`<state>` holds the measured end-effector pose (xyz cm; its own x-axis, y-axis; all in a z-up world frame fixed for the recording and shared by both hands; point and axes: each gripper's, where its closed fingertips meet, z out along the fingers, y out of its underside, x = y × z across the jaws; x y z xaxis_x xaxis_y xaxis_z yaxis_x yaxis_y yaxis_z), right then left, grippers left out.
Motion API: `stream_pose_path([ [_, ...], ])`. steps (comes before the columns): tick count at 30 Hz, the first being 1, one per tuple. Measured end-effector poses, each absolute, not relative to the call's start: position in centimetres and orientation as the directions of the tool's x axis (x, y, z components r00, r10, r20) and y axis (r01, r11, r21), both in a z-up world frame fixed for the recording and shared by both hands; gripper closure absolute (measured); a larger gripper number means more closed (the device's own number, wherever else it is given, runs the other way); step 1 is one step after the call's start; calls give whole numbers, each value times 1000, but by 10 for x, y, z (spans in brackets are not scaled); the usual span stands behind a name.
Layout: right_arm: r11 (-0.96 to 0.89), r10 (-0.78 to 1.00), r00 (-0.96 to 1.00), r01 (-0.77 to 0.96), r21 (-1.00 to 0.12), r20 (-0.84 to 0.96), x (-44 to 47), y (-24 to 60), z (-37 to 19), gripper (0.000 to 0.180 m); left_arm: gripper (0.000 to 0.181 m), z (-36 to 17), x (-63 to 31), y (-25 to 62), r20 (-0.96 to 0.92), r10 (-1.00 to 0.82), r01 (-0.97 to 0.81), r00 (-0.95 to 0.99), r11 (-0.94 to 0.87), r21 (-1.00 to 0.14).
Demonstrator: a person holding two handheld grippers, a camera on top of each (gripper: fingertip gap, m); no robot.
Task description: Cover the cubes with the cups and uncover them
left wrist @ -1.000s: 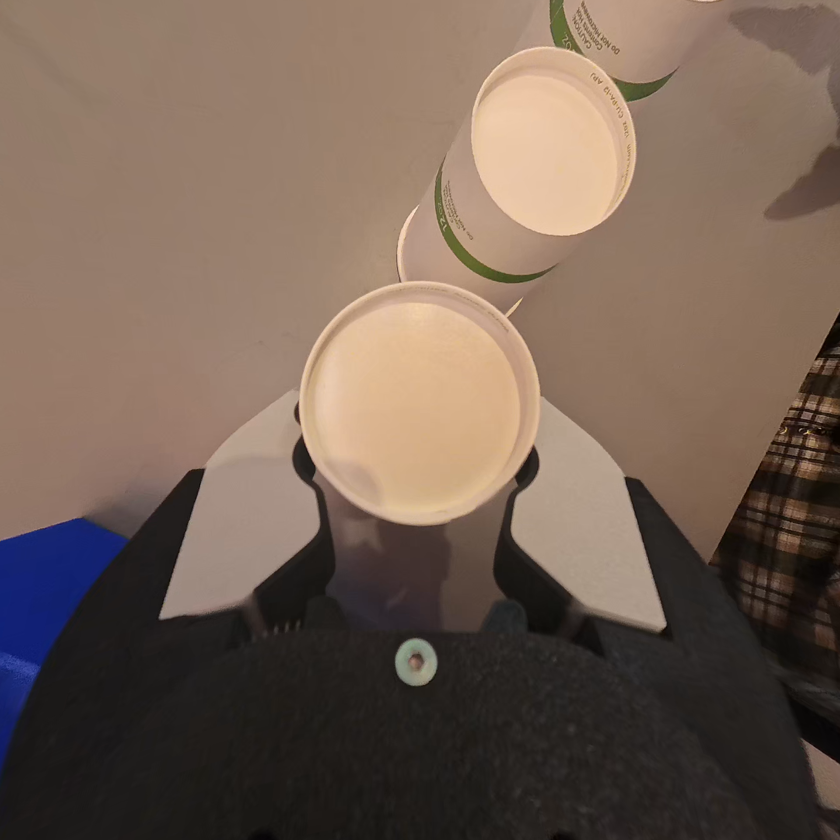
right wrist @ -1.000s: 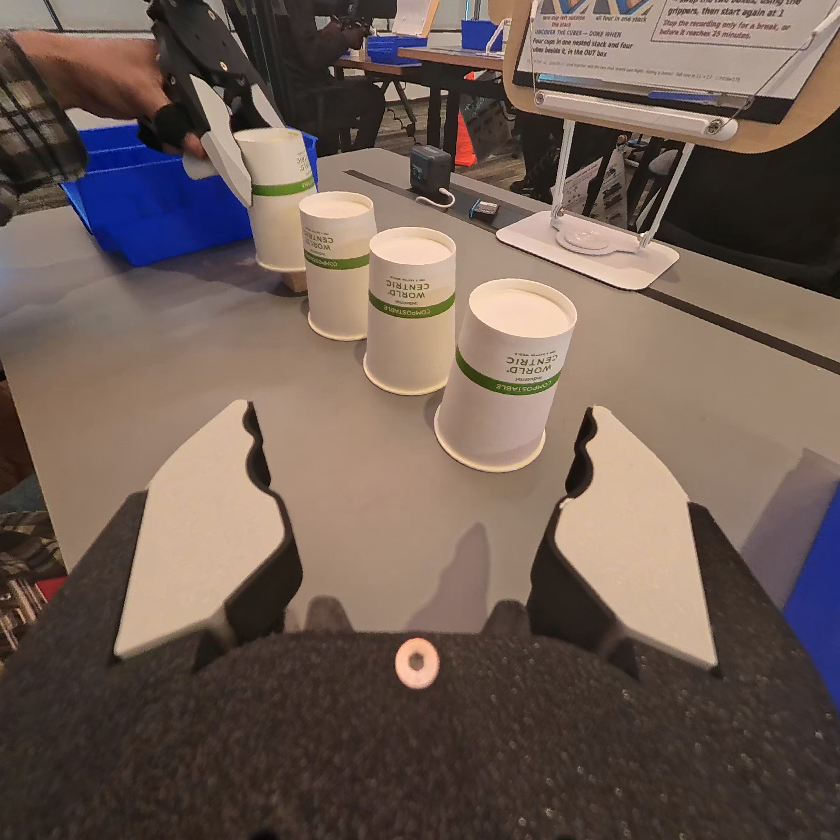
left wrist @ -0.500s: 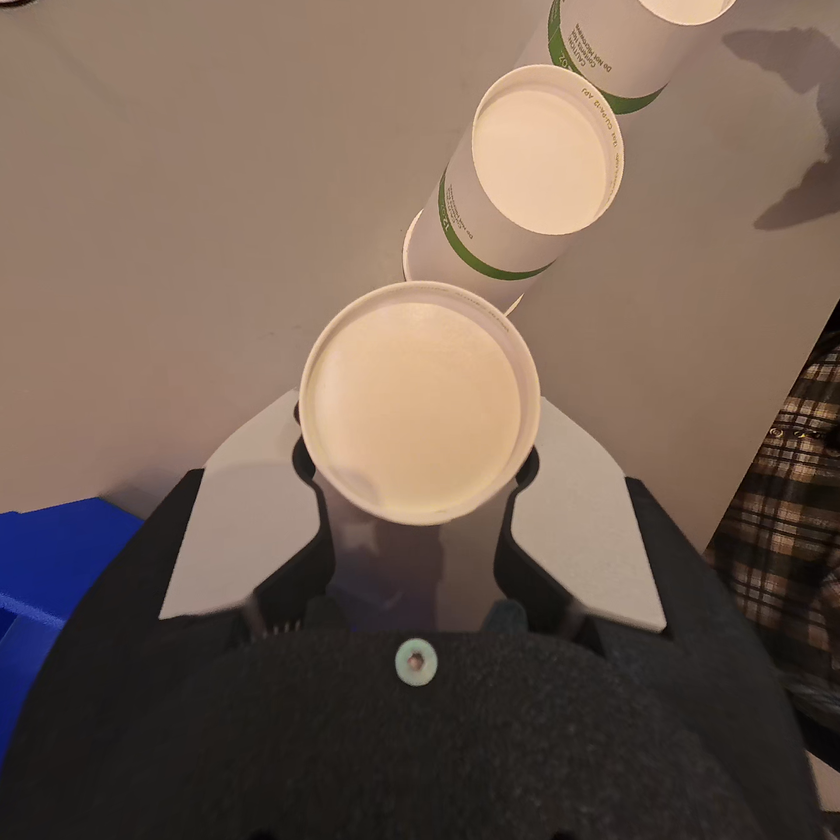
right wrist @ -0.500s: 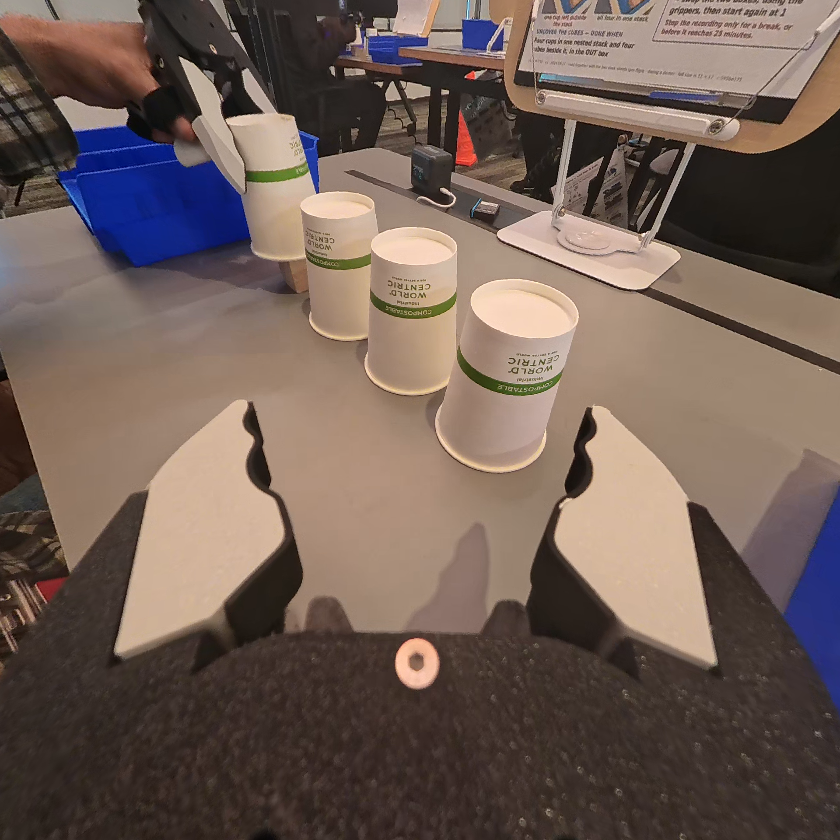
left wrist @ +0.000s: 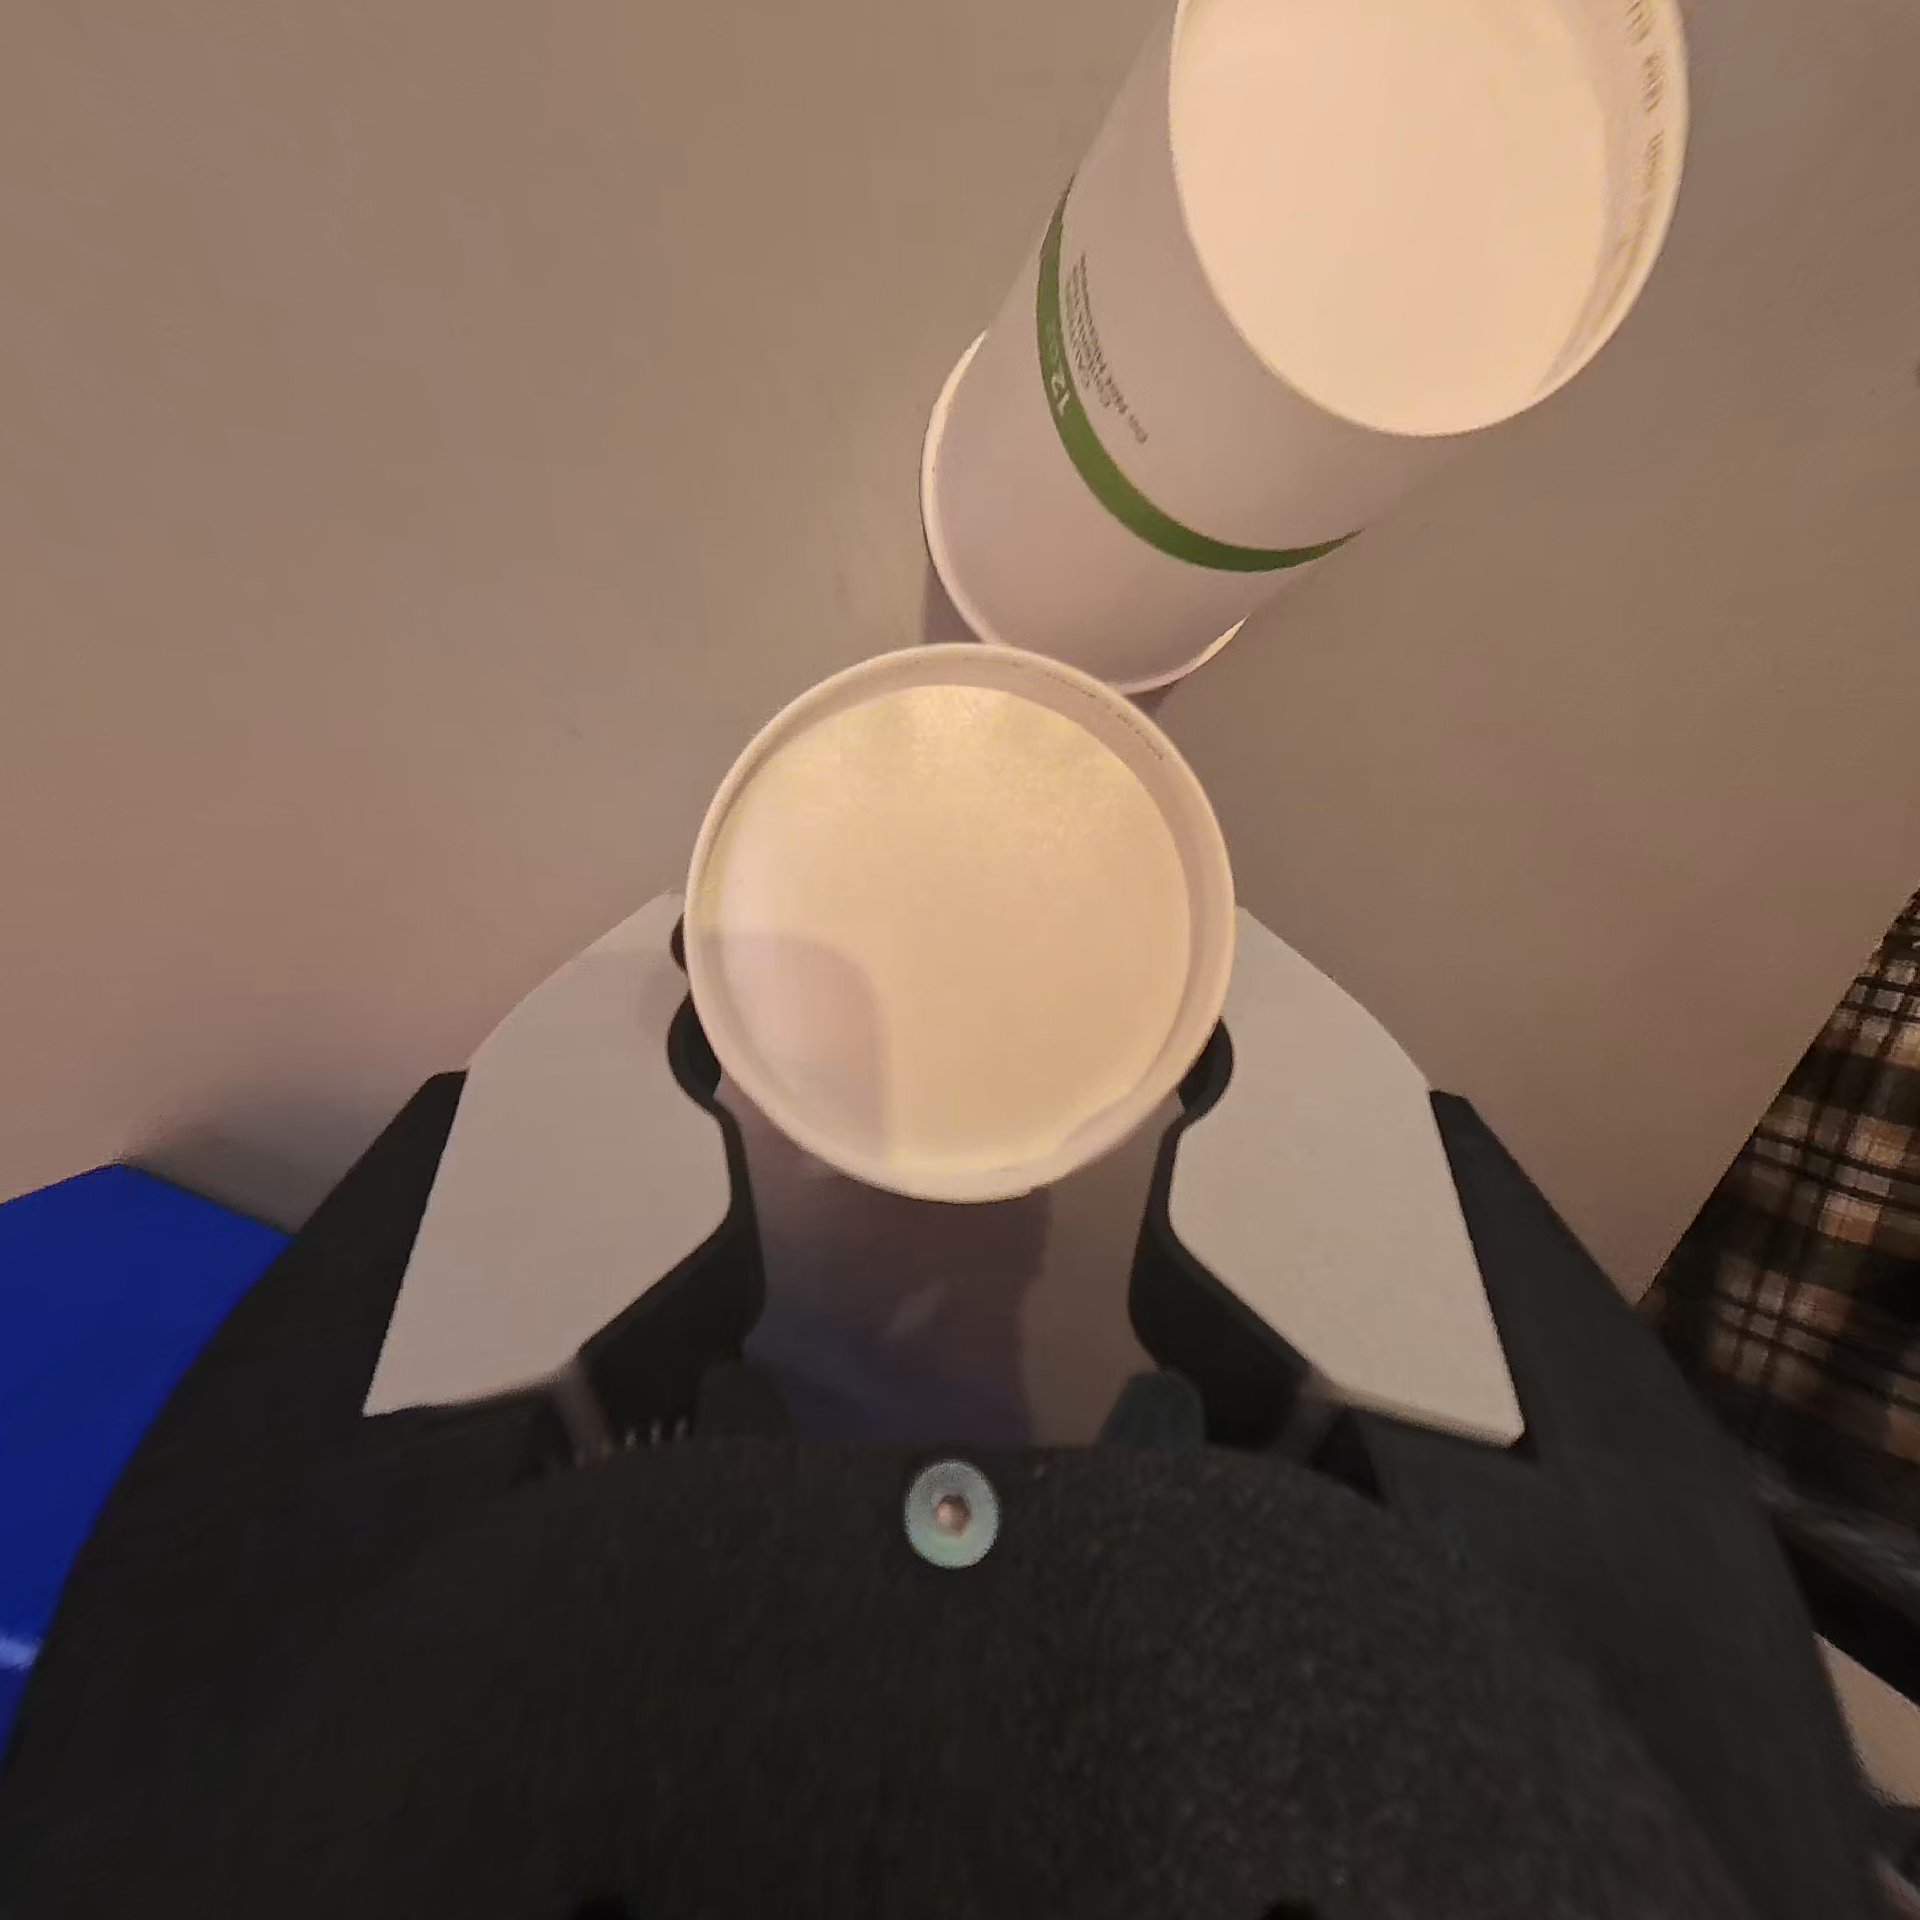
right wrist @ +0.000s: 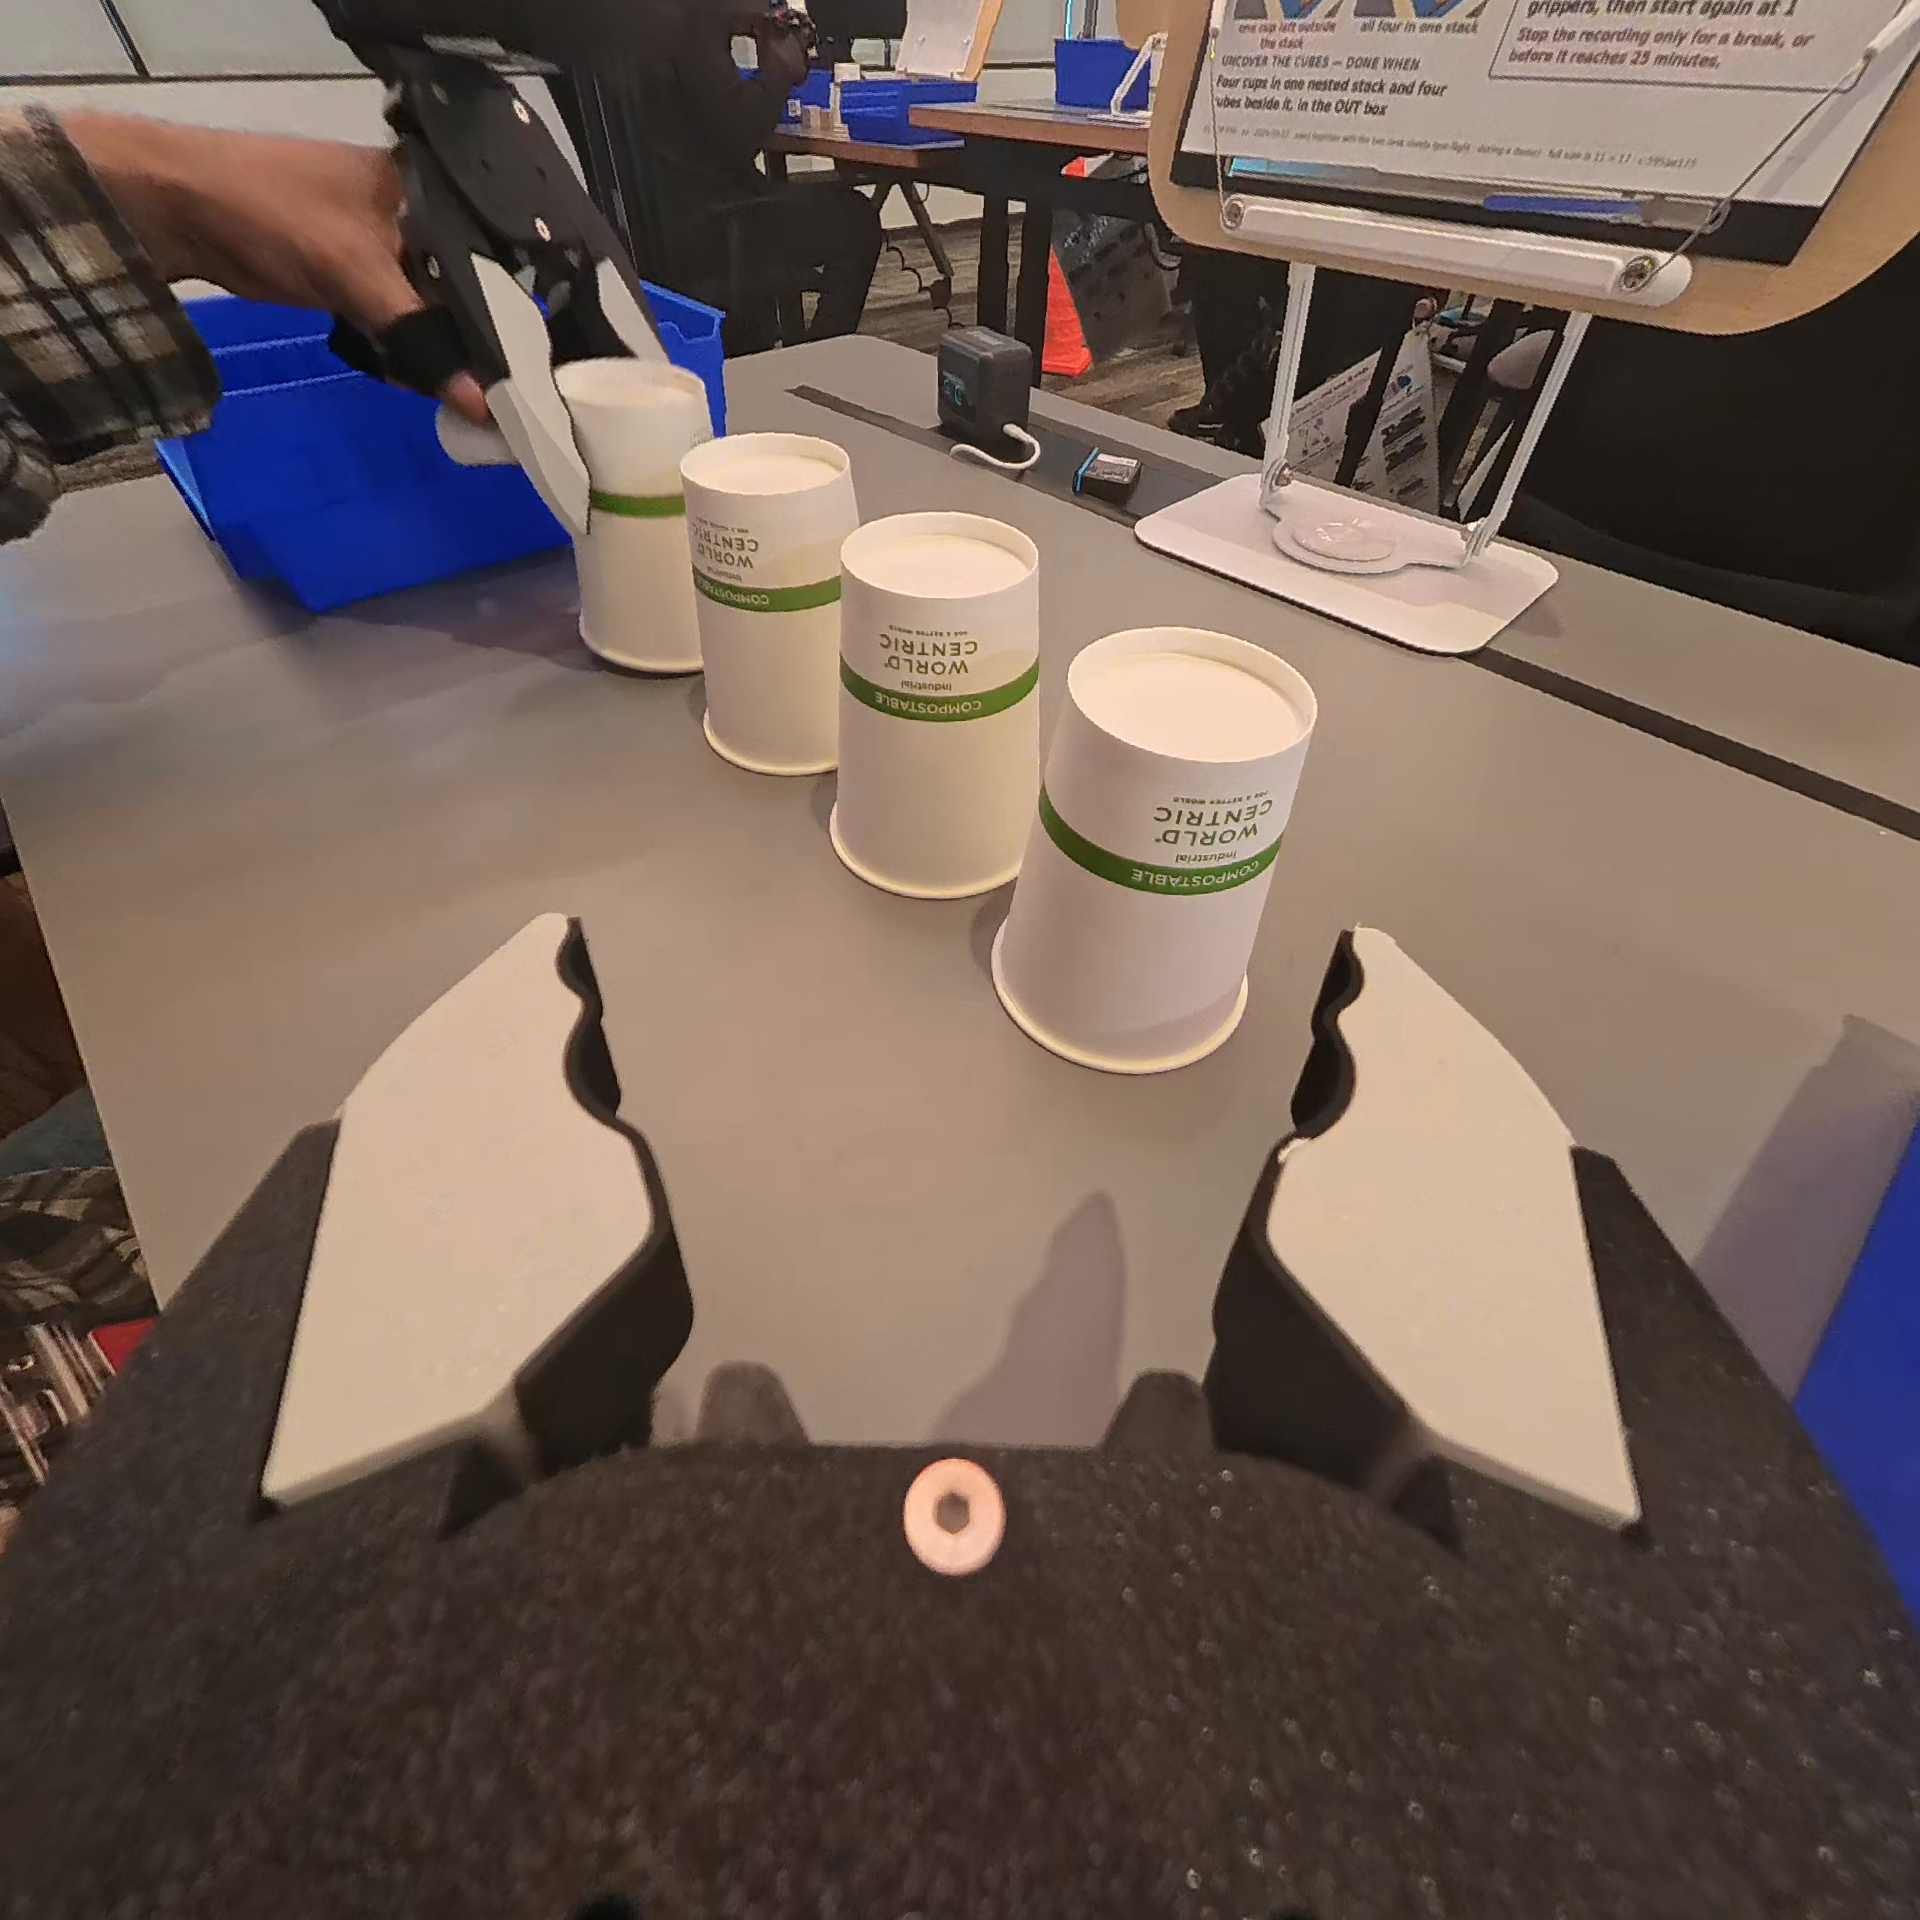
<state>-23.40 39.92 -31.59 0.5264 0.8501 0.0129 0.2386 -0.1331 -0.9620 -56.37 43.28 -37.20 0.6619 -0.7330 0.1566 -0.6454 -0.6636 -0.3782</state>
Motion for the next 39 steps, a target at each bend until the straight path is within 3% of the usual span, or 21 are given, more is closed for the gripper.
stream_pose_path([
  [6, -131, 850, 527, 229, -965, 10, -232, 399, -313, 52, 91, -377, -565, 435, 152, -725, -642, 671, -672, -369],
  [17, -129, 850, 526, 215, -968, 4, -228, 398, -309, 51, 48, -314, -582, 449, -42, -677, -615, 734, -638, -463],
  [26, -123, 848, 529, 210, -970, 7, -221, 397, -304, 51, 50, -252, -485, 447, -90, -770, -665, 631, -478, -573],
  [33, -125, 845, 535, 205, -971, 4, -212, 398, -303, 51, 54, -253, -389, 444, -61, -864, -702, 500, -364, -612],
  [39, -134, 841, 541, 193, -972, -8, -205, 400, -304, 51, 54, -259, -360, 440, -31, -880, -670, 474, -337, -661],
])
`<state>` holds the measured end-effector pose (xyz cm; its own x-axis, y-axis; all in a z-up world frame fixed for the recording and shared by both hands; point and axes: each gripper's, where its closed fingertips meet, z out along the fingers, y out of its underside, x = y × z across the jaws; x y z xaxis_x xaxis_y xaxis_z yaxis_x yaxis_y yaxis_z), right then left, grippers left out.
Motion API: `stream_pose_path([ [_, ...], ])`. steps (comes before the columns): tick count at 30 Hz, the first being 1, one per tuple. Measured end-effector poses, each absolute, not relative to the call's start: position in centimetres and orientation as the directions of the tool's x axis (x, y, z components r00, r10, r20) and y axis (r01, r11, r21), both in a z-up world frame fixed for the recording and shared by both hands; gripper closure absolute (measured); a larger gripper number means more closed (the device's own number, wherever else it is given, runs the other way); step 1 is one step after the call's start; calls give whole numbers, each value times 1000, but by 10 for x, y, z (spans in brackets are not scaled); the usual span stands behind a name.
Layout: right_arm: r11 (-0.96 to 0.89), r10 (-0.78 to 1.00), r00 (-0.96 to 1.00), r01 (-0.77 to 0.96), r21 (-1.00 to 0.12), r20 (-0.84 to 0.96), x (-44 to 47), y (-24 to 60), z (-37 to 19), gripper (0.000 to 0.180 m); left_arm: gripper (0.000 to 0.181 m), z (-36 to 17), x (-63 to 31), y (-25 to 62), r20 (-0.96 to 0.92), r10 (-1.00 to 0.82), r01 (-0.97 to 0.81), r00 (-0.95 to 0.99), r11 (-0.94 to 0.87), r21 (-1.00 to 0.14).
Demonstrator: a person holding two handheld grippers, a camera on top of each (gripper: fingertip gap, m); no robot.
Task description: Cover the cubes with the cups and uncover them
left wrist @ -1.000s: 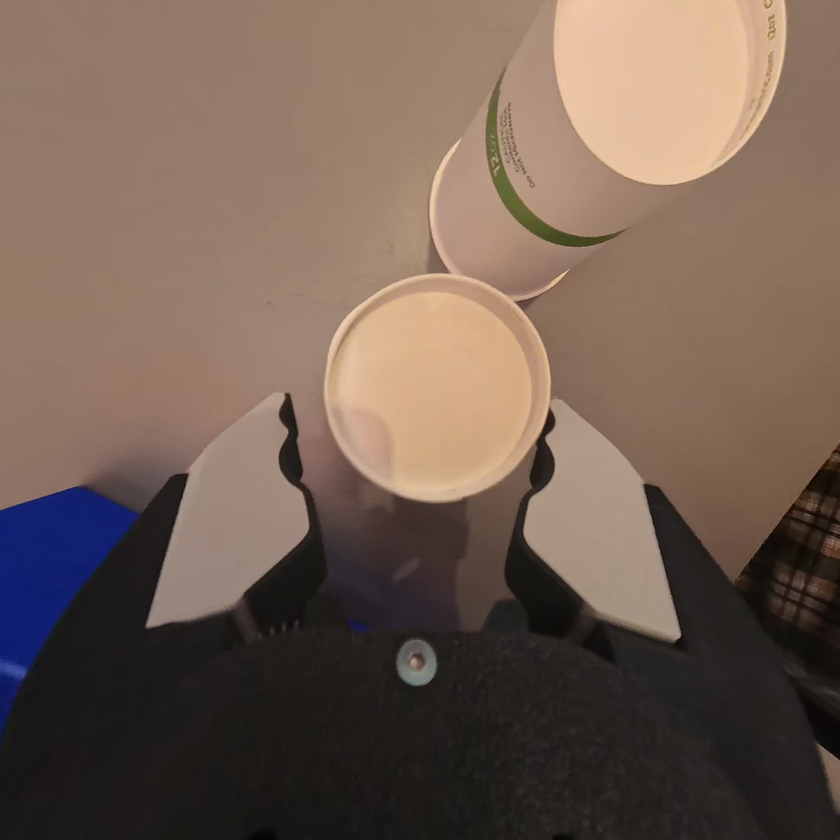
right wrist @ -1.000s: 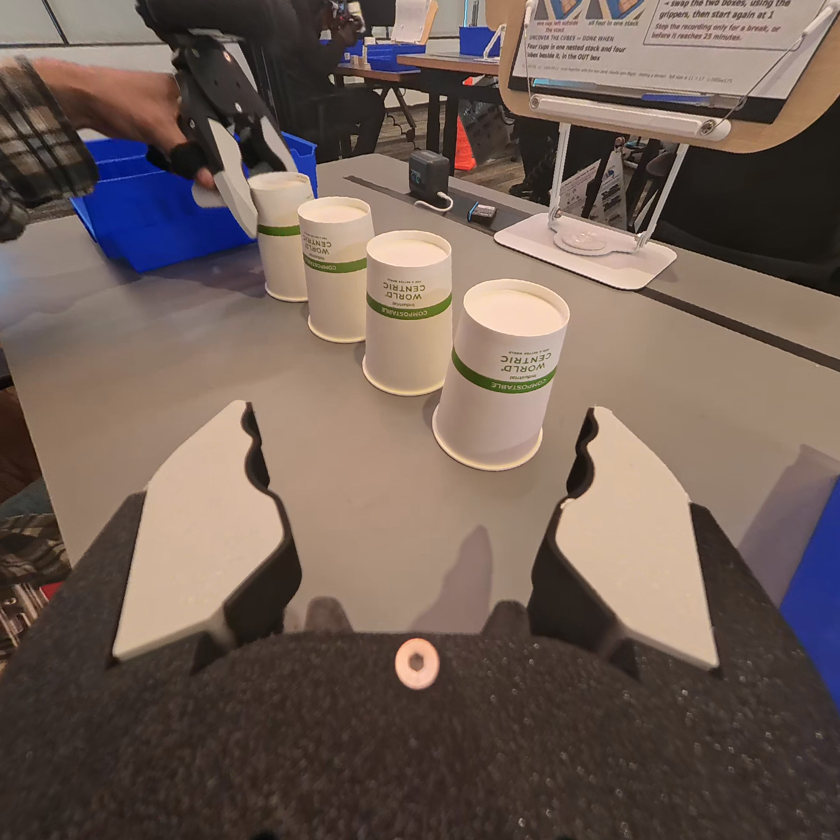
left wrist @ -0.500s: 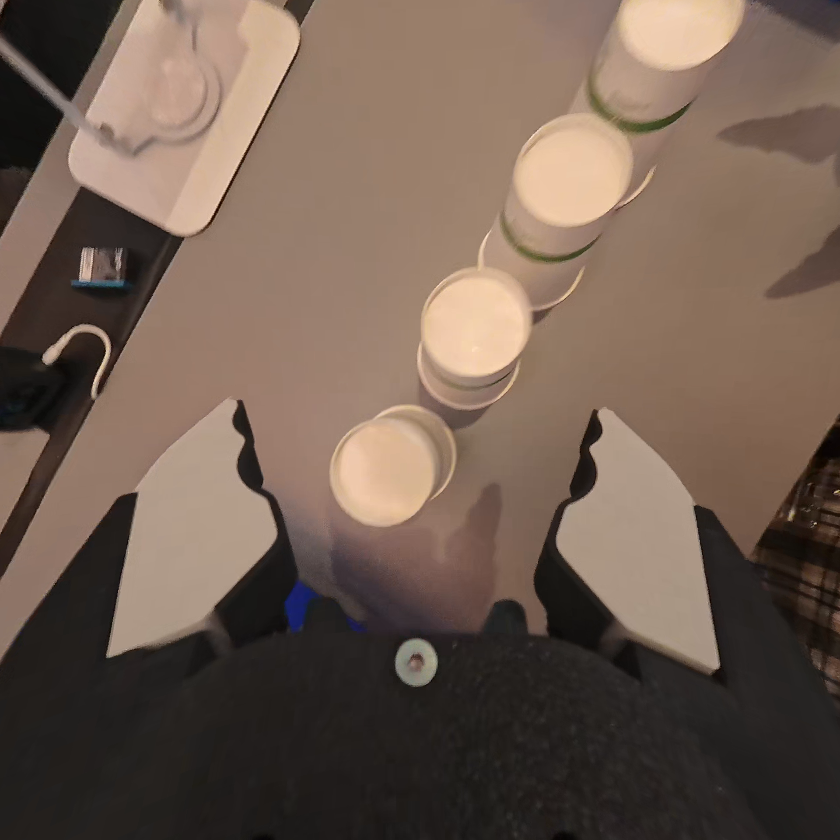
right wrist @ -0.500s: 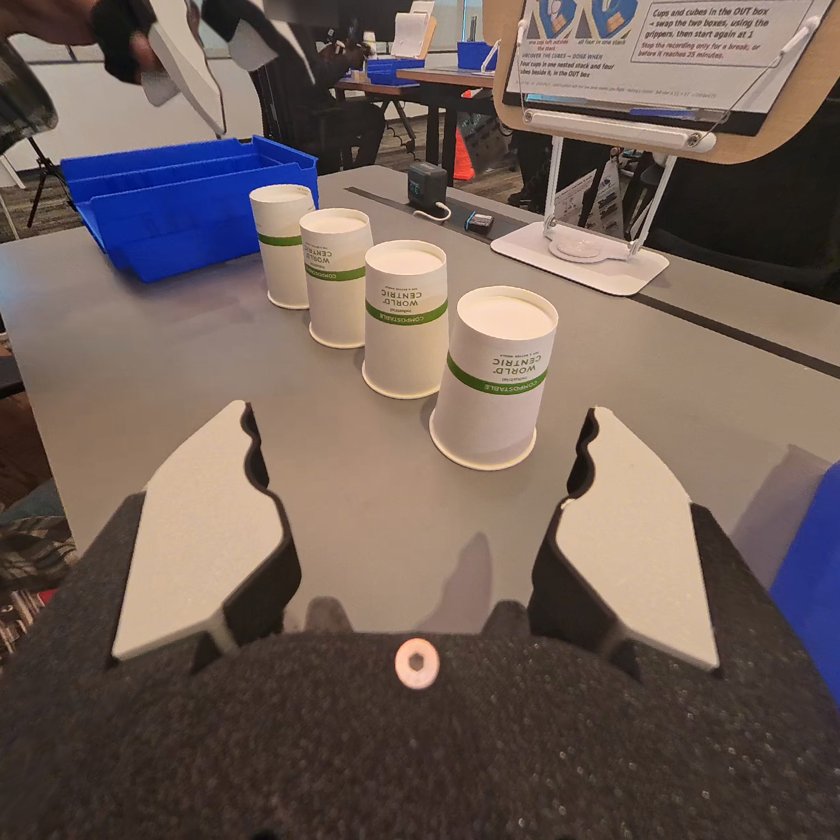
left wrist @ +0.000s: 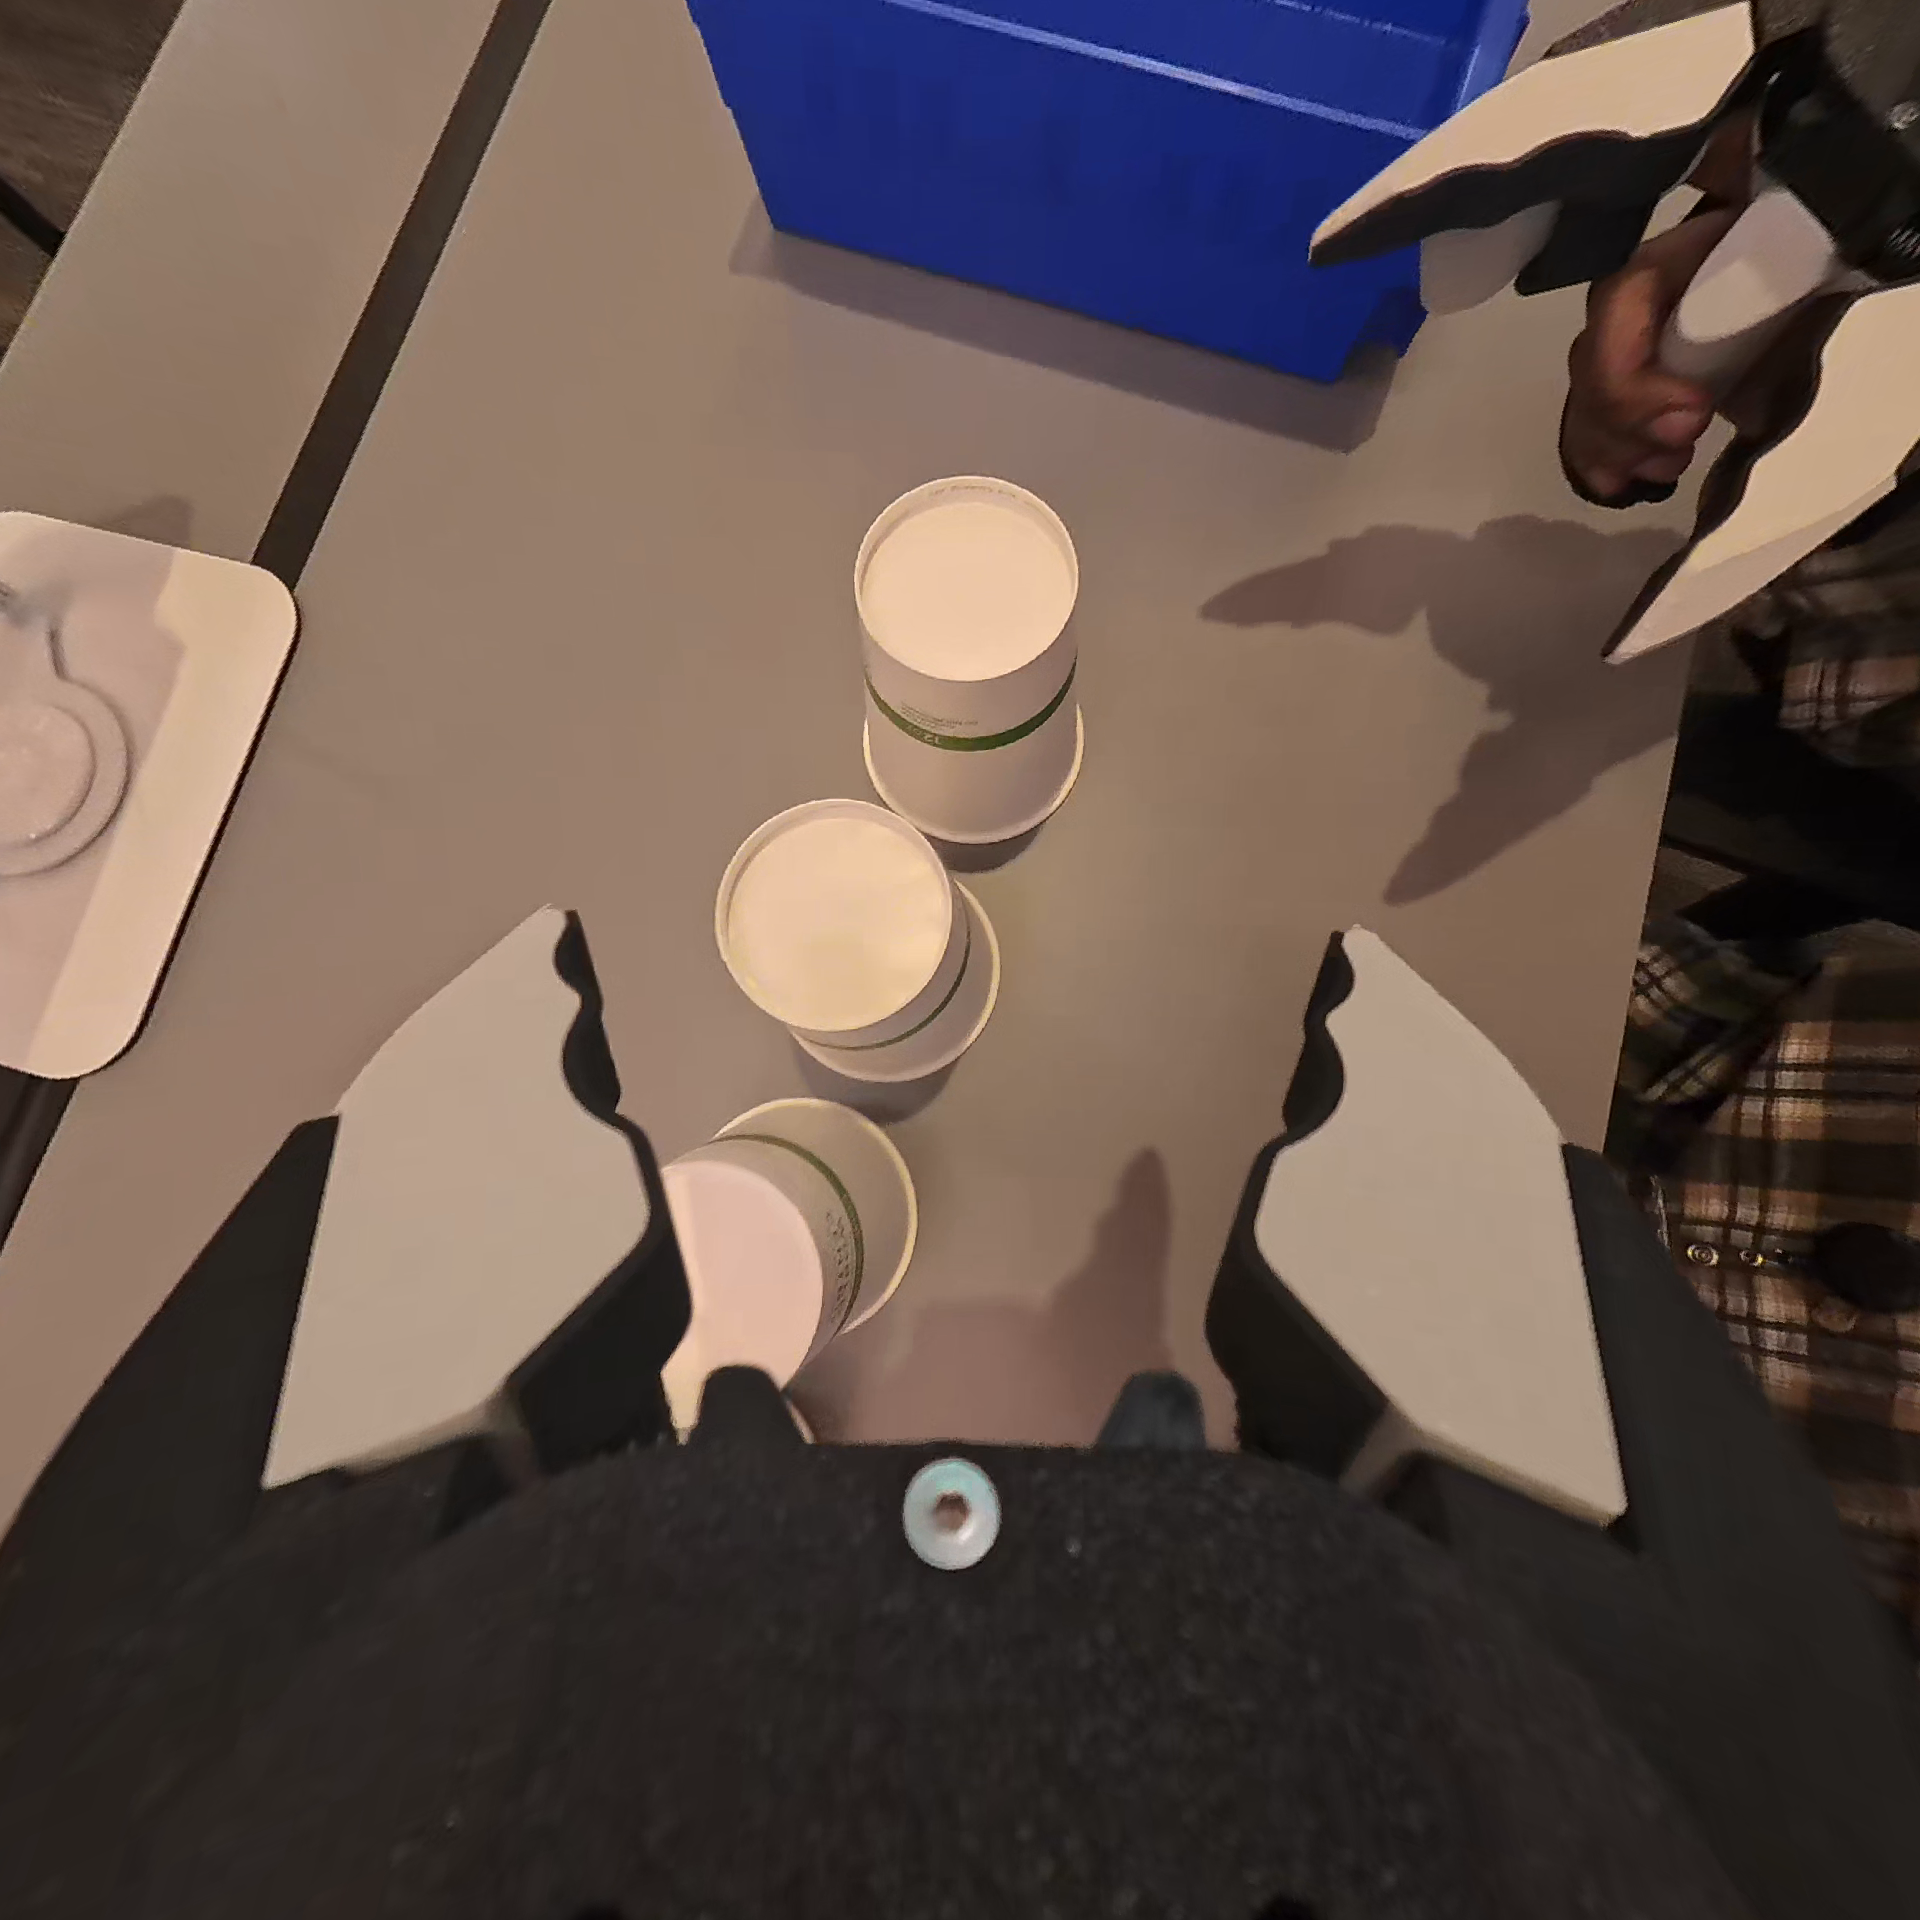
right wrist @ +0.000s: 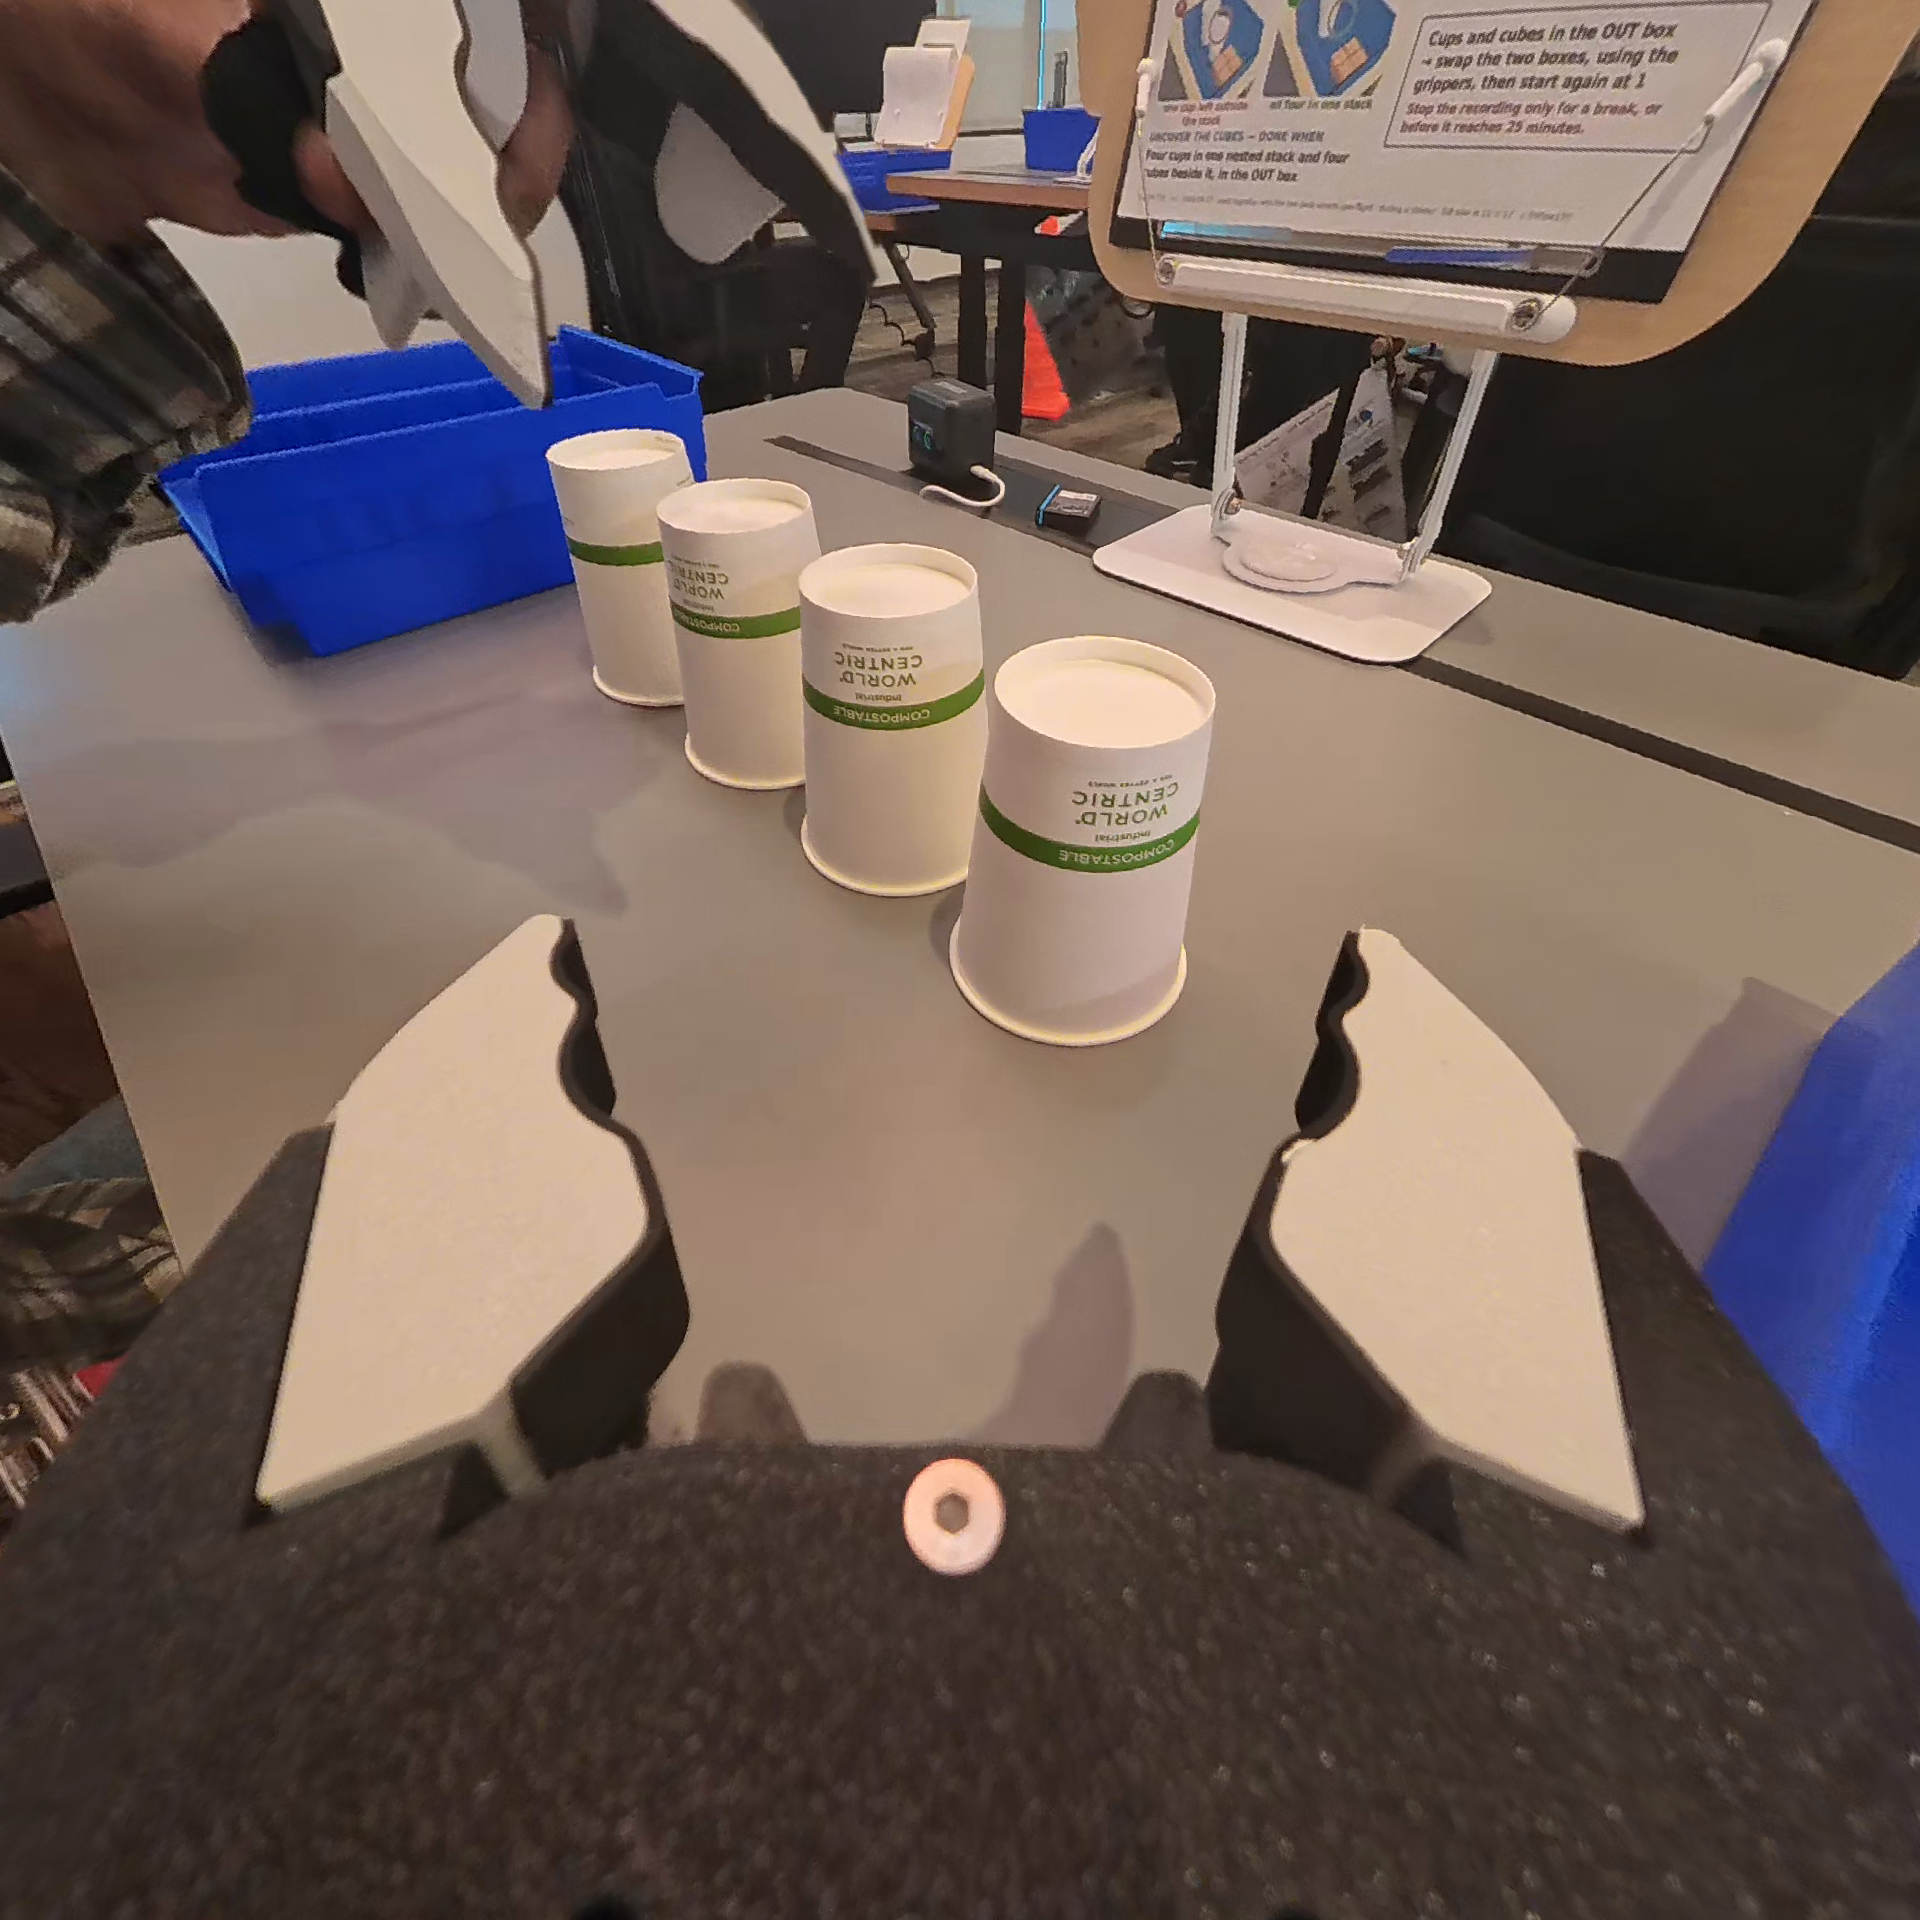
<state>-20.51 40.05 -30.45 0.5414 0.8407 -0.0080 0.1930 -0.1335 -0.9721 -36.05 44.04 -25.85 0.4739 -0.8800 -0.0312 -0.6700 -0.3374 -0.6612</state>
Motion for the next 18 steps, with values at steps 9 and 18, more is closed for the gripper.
stream_pose_path([
  [9, -142, 839, 545, 189, -972, -16, -206, 403, -308, 51, 61, -246, -390, 420, 2, -828, -516, 561, -352, -781],
  [18, -145, 843, 537, 205, -968, -13, -213, 403, -312, 51, 66, -256, -436, 371, 104, -753, -294, 650, -375, -879],
])
